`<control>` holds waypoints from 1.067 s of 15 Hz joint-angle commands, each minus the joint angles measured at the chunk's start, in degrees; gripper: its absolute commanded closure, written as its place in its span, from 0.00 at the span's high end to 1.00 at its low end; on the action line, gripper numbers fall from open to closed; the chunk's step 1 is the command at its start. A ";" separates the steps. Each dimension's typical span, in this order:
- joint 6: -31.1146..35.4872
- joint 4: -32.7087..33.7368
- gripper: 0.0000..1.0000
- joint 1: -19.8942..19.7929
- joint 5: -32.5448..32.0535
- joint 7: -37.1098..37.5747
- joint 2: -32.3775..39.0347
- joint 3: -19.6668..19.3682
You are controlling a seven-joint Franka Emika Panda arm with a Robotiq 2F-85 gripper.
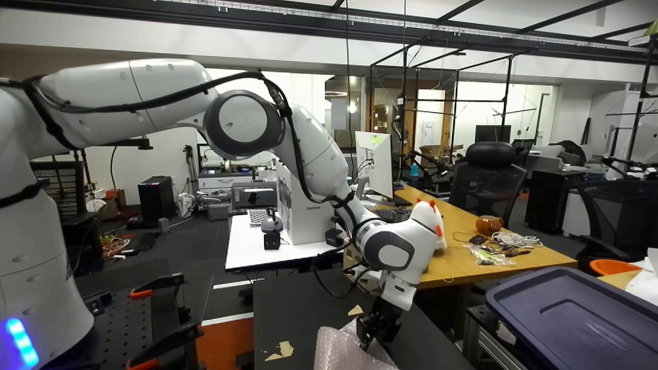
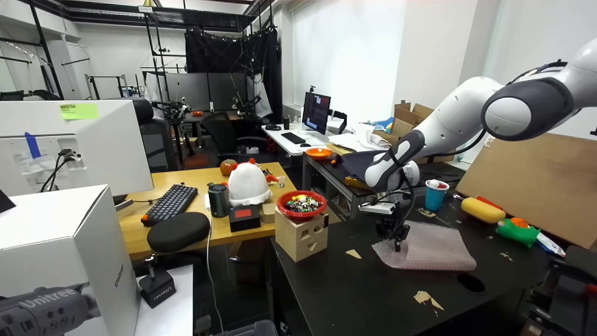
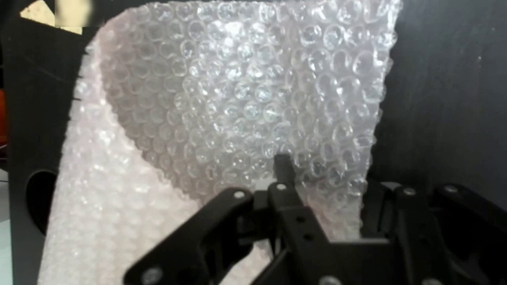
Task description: Unfold the pink plastic
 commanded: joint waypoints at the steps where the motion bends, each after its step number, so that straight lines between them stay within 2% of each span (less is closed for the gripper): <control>1: 1.05 -3.55 0.02 1.23 -0.94 -0.10 -2.72 -0.98; 5: 6.27 -6.32 0.02 2.83 -4.78 -8.14 -5.47 -1.02; 9: 13.68 -13.34 0.02 3.99 -8.74 -17.38 -11.12 -0.62; 12: 22.50 -20.38 0.02 4.21 -10.81 -24.44 -16.68 -0.18; 16: 35.16 -28.16 0.02 3.51 -9.39 -34.42 -23.12 -0.19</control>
